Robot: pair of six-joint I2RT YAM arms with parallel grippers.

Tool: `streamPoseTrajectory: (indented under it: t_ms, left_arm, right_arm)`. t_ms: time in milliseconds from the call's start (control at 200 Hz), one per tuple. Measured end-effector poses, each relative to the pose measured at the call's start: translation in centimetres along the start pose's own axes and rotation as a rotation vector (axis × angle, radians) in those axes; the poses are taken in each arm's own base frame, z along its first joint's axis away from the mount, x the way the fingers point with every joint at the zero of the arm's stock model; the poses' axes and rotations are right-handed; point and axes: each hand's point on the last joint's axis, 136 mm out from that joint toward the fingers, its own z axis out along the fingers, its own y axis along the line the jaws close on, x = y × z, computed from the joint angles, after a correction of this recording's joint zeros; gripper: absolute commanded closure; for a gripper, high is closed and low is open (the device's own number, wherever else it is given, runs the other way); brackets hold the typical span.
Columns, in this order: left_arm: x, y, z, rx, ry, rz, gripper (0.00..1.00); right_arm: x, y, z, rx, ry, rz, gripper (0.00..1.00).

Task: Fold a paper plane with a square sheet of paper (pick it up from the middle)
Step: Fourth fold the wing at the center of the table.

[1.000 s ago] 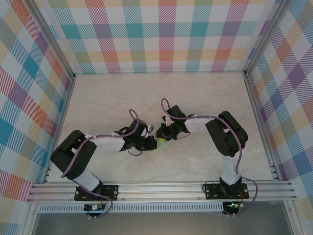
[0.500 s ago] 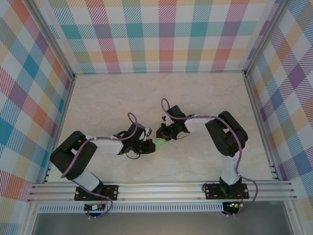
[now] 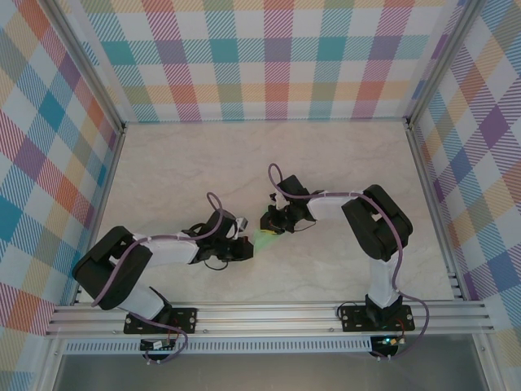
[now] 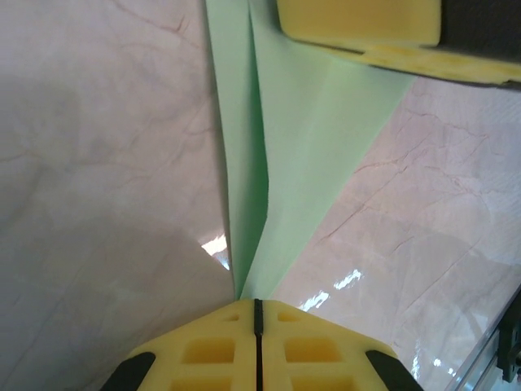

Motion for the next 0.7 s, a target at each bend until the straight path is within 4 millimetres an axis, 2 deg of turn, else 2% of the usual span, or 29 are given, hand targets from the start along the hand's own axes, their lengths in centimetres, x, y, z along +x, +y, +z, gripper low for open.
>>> streamPoseTrajectory:
  t_ms: [170,310,430,565,705]
  left_arm:
    - [0.7,0.0,-1.5,-0.014,0.002,-0.016,0.91]
    - [-0.6,-1.6,-3.2,0.007,-0.053,0.002,0.91]
    - [-2.5,-3.5,-3.6,0.039,-0.09,0.015,0.91]
    - [-3.9,-4.0,-2.3,0.043,-0.09,0.015,0.92]
    - [-3.7,-2.8,-0.1,0.019,-0.047,-0.005,0.93]
  right_arm:
    - [0.0,0.0,0.0,0.0,0.0,0.0,0.86]
    - [0.0,0.0,0.0,0.001,0.001,0.001,0.86]
    - [0.0,0.0,0.0,0.001,0.001,0.001,0.86]
    - [0.0,0.1,0.0,0.002,0.002,0.002,0.86]
    - [0.0,0.1,0.0,0.004,0.004,0.004,0.86]
